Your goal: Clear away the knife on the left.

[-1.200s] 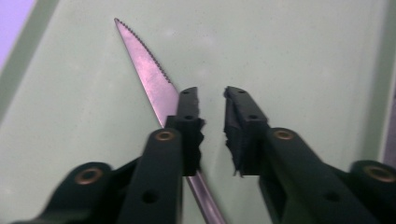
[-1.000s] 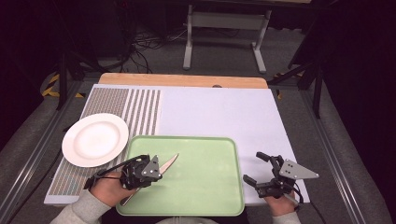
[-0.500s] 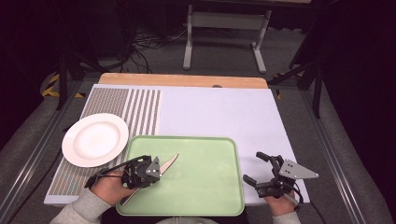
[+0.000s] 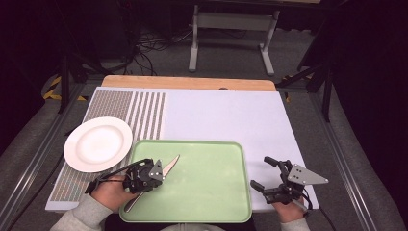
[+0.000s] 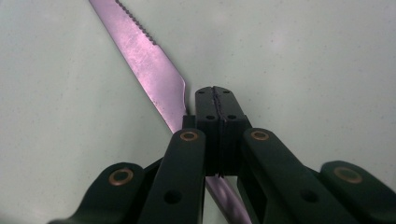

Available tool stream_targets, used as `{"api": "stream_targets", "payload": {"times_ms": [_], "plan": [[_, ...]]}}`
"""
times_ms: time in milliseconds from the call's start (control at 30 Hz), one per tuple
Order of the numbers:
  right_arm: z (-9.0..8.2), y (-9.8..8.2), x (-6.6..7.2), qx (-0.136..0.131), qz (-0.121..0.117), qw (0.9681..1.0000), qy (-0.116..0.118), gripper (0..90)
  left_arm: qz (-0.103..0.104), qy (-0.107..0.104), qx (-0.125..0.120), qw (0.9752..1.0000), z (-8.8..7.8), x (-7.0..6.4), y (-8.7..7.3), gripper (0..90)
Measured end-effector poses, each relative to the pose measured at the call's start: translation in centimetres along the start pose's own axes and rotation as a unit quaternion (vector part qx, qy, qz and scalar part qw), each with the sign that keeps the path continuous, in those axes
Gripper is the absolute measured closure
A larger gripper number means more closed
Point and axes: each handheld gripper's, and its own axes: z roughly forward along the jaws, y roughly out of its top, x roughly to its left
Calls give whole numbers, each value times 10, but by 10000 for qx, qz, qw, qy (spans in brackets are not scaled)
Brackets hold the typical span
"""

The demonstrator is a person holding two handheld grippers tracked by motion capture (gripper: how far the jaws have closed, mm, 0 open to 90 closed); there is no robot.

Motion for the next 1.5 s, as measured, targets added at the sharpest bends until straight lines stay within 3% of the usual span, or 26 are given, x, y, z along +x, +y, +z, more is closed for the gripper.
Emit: {"api": "stream_targets", "payload": {"times_ms": [533,1100,1500], "plan": [[9,2,-2,17,-21,9999,103,35,-463,40,-54,9989,-5,9,-17,898],[17,4,-3,38,-57,9998,192,35,-989,111,-94,9950,-10,15,-33,898],[20,5,-4,18,-43,9997,243,35,-1151,151,-108,9932,-12,17,-41,897]]}}
